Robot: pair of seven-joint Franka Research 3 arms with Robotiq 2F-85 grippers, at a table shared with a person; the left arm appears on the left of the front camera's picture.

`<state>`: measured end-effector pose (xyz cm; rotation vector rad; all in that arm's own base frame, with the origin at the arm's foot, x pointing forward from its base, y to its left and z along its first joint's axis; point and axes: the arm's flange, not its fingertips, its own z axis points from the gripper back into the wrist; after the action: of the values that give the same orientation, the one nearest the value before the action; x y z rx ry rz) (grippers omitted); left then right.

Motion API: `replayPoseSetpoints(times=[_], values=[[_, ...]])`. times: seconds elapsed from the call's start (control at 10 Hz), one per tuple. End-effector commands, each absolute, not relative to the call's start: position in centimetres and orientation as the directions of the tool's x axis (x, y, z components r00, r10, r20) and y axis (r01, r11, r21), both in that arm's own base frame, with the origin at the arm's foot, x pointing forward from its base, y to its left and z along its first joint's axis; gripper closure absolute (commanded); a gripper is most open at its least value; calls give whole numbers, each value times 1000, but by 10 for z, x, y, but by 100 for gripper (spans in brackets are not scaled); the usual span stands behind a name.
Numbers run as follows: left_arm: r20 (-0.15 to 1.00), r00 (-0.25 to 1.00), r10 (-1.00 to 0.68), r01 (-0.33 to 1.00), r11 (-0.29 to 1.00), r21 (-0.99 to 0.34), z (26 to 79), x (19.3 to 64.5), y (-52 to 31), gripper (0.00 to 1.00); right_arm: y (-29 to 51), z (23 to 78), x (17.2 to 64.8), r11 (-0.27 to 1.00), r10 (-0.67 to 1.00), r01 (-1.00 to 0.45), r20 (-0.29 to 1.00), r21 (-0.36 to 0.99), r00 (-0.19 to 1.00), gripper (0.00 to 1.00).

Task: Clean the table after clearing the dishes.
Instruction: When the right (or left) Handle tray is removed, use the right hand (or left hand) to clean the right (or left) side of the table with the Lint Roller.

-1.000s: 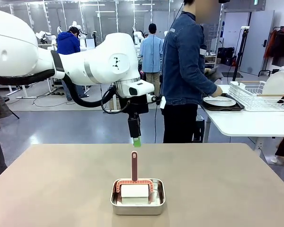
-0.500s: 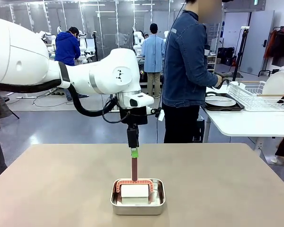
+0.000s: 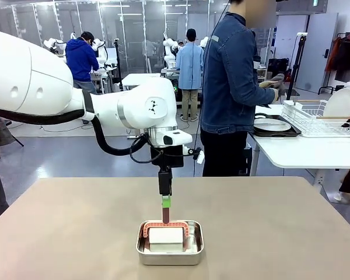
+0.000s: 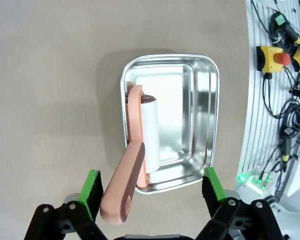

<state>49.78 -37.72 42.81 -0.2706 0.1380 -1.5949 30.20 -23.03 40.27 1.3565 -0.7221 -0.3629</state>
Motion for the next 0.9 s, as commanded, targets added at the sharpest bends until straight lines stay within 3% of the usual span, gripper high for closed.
replayPoseSetpoints(times=[0.0, 0.4, 0.7, 0.8], values=[[43, -26, -999, 962, -37, -269, 428, 496, -376, 0, -230, 406, 303, 199, -628, -176, 264, 964, 732, 0], [28, -19, -999, 958, -27, -285, 420, 497, -376, 0, -230, 406, 303, 199, -628, -176, 264, 964, 732, 0], [23, -22, -1000, 955, -27, -294, 418, 498, -378, 88, -230, 406, 303, 199, -628, -176, 264, 964, 732, 0], [24, -20, -1000, 956, -26, -293, 419, 499, -378, 100, -230, 406, 303, 199, -628, -176, 264, 964, 732, 0]])
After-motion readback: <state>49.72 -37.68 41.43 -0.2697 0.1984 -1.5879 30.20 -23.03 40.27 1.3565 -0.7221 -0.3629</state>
